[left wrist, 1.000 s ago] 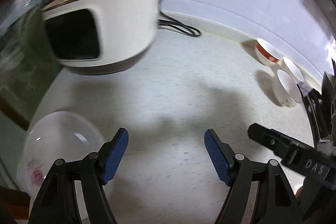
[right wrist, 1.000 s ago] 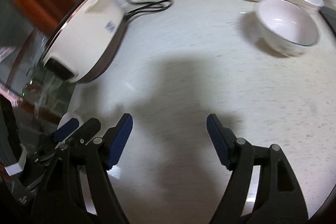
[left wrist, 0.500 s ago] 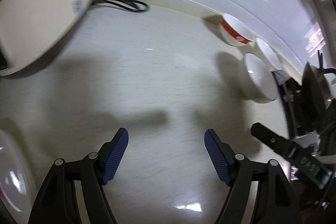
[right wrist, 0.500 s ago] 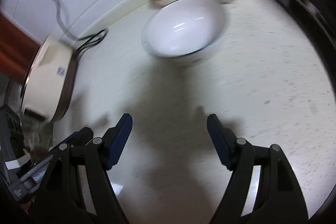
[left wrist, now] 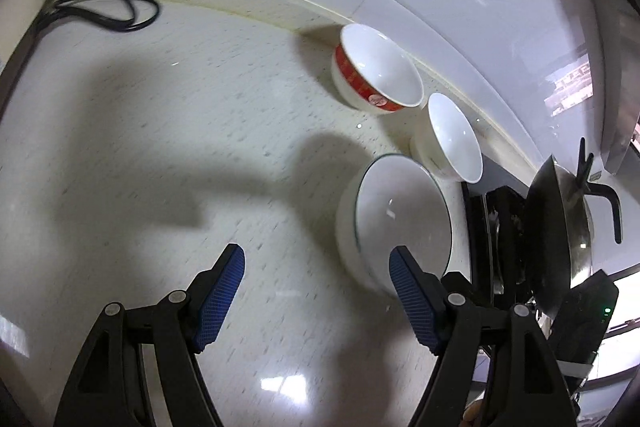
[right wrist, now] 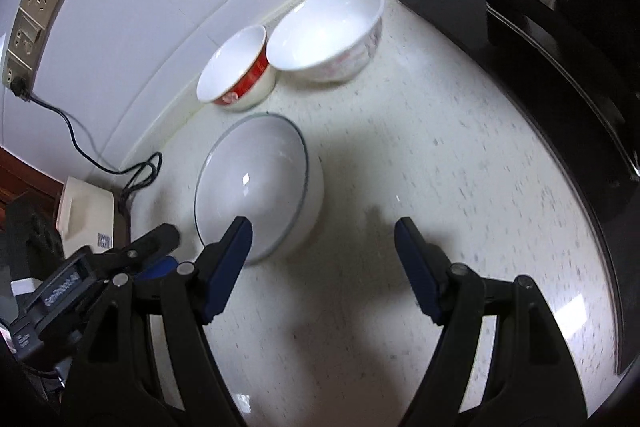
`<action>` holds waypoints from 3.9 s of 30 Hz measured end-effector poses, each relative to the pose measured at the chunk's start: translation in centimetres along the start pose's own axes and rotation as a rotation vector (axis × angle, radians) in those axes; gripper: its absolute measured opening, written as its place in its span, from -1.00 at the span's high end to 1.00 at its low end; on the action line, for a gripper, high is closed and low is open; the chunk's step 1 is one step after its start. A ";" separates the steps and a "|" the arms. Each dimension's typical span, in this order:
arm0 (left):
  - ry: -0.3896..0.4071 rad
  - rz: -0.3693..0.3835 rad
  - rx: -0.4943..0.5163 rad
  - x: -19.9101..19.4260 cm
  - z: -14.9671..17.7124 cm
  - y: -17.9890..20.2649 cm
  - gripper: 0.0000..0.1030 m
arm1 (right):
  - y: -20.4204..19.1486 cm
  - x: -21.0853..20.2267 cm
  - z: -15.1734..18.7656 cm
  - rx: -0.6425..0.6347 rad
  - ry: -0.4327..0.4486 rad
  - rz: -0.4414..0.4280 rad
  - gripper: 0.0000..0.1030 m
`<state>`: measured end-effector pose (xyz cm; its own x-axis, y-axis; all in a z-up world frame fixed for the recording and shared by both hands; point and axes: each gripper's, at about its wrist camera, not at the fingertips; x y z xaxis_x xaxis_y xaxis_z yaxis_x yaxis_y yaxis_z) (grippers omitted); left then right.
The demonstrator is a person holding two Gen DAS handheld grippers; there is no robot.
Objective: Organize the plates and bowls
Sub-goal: 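Grasp the large green-rimmed white bowl rim with both tools, then carry the green-rimmed bowl with both tools toward the plate stack, then lower the bowl onto the plate stack and open both tools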
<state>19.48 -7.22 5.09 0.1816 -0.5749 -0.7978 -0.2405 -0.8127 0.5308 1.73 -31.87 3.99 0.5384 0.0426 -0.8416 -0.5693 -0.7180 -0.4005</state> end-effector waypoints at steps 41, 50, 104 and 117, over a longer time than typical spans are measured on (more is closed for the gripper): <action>-0.010 -0.013 0.114 2.9 0.5 1.0 0.72 | -3.5 2.7 1.0 -0.150 -0.042 0.014 0.65; 0.083 -0.061 0.032 -1.9 2.3 -2.8 0.72 | -8.5 2.7 3.3 -0.283 -0.073 -0.047 0.65; 0.280 -0.304 -0.385 -12.6 8.4 -18.7 0.71 | -24.3 7.5 14.9 -0.659 -0.320 -0.182 0.64; 0.418 -0.396 -0.293 -15.5 8.5 -15.7 -0.07 | -22.6 4.6 12.1 -0.559 -0.220 -0.242 0.26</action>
<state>12.40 15.29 6.68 0.5738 -0.1669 -0.8018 0.1802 -0.9293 0.3224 9.56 -7.05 4.77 0.4373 0.3474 -0.8295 -0.0063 -0.9212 -0.3891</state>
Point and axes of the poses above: each gripper's, at about its wrist camera, not at the fingertips, and x roughly the way its jaws point, y to its right, z to its underside, and after that the axes turned 4 degrees about z, right-handed
